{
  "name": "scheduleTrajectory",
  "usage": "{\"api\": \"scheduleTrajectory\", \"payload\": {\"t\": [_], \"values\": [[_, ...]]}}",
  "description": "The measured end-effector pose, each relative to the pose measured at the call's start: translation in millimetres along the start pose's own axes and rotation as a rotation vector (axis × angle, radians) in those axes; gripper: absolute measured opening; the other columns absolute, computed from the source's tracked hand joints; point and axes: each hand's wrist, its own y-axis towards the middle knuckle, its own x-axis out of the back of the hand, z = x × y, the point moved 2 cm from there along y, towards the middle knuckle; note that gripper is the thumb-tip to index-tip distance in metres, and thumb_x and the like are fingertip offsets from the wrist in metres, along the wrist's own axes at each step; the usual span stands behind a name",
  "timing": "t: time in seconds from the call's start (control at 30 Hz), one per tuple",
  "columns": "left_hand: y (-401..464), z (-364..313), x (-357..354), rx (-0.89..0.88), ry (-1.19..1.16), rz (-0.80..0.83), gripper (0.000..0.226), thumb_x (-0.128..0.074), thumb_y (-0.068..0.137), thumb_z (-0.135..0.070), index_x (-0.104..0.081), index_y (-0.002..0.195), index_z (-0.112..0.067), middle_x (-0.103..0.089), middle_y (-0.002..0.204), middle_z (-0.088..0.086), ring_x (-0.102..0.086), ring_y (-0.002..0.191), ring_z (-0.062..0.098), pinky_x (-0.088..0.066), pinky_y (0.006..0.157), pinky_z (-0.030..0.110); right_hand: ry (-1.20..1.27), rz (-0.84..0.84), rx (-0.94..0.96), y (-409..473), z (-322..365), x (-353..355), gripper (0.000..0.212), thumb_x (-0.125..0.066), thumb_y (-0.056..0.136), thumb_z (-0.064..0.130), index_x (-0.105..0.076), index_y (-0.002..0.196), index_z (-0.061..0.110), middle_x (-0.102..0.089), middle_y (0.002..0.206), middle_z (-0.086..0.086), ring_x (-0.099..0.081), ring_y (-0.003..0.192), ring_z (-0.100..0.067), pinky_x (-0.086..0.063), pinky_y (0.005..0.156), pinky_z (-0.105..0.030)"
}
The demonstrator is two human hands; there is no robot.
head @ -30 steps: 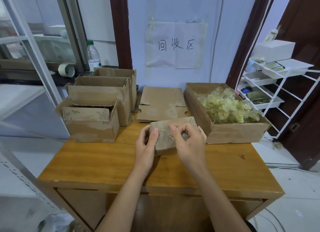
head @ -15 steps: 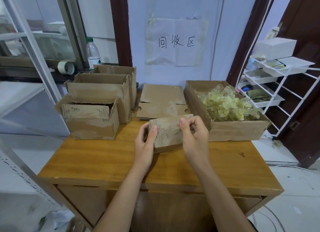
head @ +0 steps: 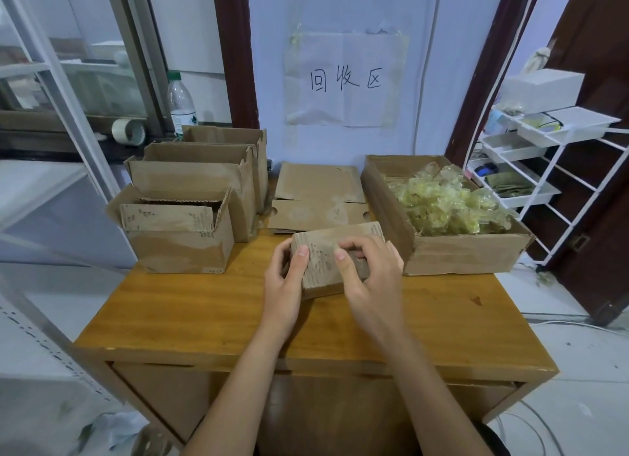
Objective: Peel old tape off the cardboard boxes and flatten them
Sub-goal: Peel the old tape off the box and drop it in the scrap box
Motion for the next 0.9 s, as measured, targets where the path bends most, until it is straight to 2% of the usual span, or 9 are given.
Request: {"api": "scheduleTrajectory", "payload": {"t": [0.1,0.33,0.57,0.67,0.8,0.9], "values": [[1,1,0,-0.001,-0.005,0.001,0.042,-0.06,0.095,-0.043,-0.064,0.127,-0.018,-0.073,0.117,0.002,-0.072,0.108,0.017,-0.059,0.078,0.027,-0.01,-0.064,0.043,1,-5,-4,0.004,-0.067,0.096,0.022,-0.069,0.098,0.025,-0.065,0.099,0.017,-0.062,0.098,-0.007,-0.046,0.1,-0.063],[0,1,1,0.005,0.0,0.008,0.041,-0.06,0.093,-0.046,-0.064,0.127,-0.021,-0.073,0.117,0.0,-0.071,0.109,0.015,-0.06,0.079,0.028,-0.042,-0.094,0.101,1,-14,-5,0.007,-0.072,0.096,0.017,-0.073,0.102,0.019,-0.065,0.1,0.009,-0.062,0.097,-0.01,-0.053,0.092,-0.06],[1,2,2,0.004,0.002,-0.002,0.044,-0.061,0.093,-0.047,-0.064,0.128,-0.02,-0.073,0.118,0.0,-0.071,0.111,0.017,-0.06,0.082,0.031,-0.095,0.006,0.191,2,-14,7,0.017,-0.069,0.096,0.018,-0.077,0.11,0.011,-0.064,0.104,0.004,-0.059,0.099,-0.012,-0.053,0.09,-0.045],[1,2,2,-0.002,0.002,-0.004,0.045,-0.061,0.093,-0.048,-0.064,0.127,-0.019,-0.073,0.118,0.001,-0.071,0.111,0.018,-0.06,0.081,0.03,-0.099,0.075,0.175,3,-14,11,0.025,-0.075,0.092,0.014,-0.076,0.116,0.011,-0.063,0.109,0.004,-0.06,0.104,-0.013,-0.055,0.093,-0.043],[1,2,1,0.002,0.004,-0.005,0.045,-0.061,0.092,-0.048,-0.064,0.127,-0.021,-0.074,0.117,0.0,-0.072,0.109,0.017,-0.061,0.081,0.03,-0.102,0.025,0.163,6,-10,11,0.021,-0.079,0.089,0.007,-0.077,0.11,0.008,-0.066,0.104,0.001,-0.064,0.098,-0.016,-0.06,0.086,-0.039],[1,2,2,0.008,0.009,-0.007,0.044,-0.061,0.092,-0.049,-0.064,0.127,-0.022,-0.073,0.118,0.0,-0.071,0.11,0.017,-0.061,0.082,0.032,-0.097,-0.031,0.186,7,-8,9,0.011,-0.08,0.087,0.005,-0.077,0.098,0.007,-0.068,0.097,-0.001,-0.065,0.091,-0.017,-0.06,0.08,-0.039]]}}
